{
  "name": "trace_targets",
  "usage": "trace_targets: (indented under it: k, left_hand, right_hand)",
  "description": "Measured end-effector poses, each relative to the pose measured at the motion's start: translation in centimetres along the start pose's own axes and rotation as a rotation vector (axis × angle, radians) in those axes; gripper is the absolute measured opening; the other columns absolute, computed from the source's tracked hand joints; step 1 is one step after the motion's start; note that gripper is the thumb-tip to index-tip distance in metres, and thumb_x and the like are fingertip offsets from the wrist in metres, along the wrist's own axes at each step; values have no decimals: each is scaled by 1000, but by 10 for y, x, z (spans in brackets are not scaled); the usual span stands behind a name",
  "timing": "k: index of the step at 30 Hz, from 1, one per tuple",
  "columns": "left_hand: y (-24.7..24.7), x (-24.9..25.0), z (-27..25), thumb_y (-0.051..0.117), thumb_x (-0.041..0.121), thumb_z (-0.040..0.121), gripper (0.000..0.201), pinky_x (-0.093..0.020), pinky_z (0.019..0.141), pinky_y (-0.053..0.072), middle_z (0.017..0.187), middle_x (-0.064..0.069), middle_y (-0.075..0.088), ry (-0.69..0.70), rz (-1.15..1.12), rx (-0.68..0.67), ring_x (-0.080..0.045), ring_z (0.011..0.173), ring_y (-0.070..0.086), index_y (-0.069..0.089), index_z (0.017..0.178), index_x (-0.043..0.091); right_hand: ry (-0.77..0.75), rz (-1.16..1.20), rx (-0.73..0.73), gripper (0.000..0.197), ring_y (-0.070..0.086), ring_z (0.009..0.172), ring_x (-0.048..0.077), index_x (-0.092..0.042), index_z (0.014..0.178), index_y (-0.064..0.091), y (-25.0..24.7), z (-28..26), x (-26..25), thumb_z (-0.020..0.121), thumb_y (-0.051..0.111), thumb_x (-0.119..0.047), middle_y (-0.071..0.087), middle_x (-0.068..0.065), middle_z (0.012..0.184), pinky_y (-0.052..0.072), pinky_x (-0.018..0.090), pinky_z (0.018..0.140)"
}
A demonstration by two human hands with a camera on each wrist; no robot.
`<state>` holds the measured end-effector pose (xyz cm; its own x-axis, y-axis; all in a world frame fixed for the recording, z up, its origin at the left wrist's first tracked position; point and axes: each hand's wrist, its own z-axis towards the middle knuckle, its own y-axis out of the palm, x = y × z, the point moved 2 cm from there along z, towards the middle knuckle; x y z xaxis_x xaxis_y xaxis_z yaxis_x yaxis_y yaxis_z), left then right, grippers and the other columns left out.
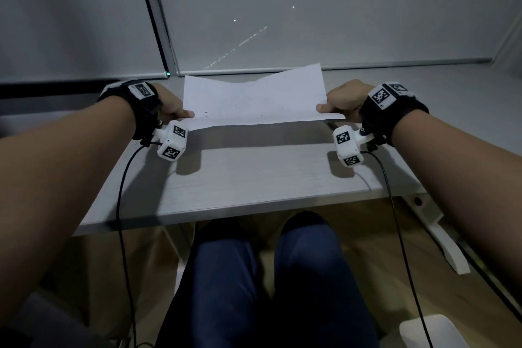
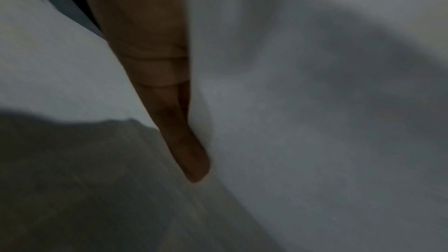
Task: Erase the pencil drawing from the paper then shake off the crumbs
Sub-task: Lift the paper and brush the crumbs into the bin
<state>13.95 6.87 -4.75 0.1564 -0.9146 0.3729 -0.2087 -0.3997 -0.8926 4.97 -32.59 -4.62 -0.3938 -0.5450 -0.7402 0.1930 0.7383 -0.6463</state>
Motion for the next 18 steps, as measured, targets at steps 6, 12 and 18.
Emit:
trace_targets:
  k: [6, 12, 18]
  left_hand:
    - [24, 83, -24, 77, 51, 90, 56, -31, 78, 46, 121, -18, 74, 125, 110, -10, -27, 90, 65, 76, 116, 1]
    - [87, 185, -49, 93, 43, 76, 53, -42, 79, 60, 105, -15, 79, 309, -27, -91, -30, 89, 76, 79, 107, 3]
    - [161, 288, -124, 83, 52, 84, 51, -35, 76, 57, 93, -9, 76, 563, 2, -175, -25, 80, 70, 76, 98, 4]
  right_hand:
    - [34, 80, 98, 28, 66, 55, 17, -7, 71, 58, -75, -24, 49, 87, 81, -7, 60, 2, 55, 52, 21, 56]
    - [189, -6, 213, 22, 70, 84, 30, -7, 83, 70, -159, -79, 149, 81, 88, -20, 70, 15, 100, 60, 42, 90]
    - [389, -60, 370, 37, 72, 92, 37, -8, 95, 78, -238, -164, 259, 76, 89, -37, 74, 16, 110, 61, 45, 80]
